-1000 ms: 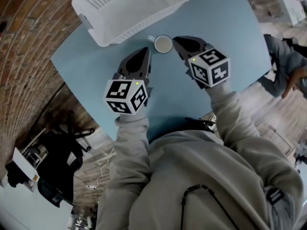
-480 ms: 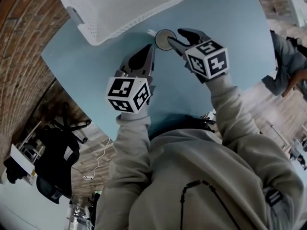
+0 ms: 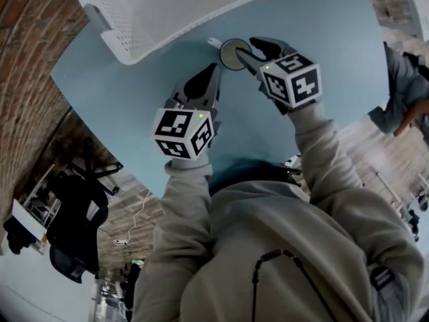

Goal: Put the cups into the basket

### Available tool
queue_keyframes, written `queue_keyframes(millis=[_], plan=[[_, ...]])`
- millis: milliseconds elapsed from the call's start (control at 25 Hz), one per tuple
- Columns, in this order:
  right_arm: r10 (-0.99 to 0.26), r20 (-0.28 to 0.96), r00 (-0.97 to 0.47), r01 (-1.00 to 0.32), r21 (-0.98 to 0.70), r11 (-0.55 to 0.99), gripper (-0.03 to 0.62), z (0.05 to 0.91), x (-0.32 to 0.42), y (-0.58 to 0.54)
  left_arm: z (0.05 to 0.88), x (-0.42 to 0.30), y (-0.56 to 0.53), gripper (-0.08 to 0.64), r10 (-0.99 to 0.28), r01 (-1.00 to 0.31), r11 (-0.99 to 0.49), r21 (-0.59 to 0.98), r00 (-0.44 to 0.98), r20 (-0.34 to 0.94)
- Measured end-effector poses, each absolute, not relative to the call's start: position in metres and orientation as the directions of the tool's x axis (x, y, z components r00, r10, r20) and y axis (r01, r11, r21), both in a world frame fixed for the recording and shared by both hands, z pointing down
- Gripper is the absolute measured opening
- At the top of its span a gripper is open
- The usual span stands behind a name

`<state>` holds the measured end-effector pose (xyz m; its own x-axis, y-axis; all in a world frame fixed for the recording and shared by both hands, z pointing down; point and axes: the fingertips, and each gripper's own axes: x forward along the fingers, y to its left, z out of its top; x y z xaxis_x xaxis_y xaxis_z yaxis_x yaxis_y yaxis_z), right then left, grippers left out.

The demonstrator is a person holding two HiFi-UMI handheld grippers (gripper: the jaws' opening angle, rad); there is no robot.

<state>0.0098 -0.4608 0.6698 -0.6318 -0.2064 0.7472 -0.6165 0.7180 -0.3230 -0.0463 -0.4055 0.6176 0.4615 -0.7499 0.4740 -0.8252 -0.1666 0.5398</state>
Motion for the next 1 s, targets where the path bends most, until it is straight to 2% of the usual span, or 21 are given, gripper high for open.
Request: queue_keyframes(millis=[240, 320, 480, 1000], plan=[[-0.181, 0.775, -0.606, -0.615, -0.312, 0.724, 0.174, 0.684, 0.009, -0.462, 0.628, -0.045, -0.404, -0.005, -0.742, -0.82, -0.161, 0.549, 0.467, 0.481], [-0.175, 0.783, -0.596, -0.606, -0.296, 0.738, 0.102, 0.686, 0.007, -0.462, 0.631, -0.045, -0.403, -0.005, -0.74, -0.817, -0.156, 0.555, 0.469, 0.483], [-0.183, 0.806, -0.562, -0.569, -0.218, 0.793, 0.057, 0.685, 0.005, -0.464, 0.629, -0.041, -0.403, -0.005, -0.741, -0.8, -0.165, 0.577, 0.486, 0.463], [-0.15, 0.82, -0.552, -0.528, -0.204, 0.824, 0.046, 0.686, 0.01, -0.462, 0.64, -0.044, -0.394, -0.005, -0.732, -0.816, -0.159, 0.555, 0.475, 0.489]])
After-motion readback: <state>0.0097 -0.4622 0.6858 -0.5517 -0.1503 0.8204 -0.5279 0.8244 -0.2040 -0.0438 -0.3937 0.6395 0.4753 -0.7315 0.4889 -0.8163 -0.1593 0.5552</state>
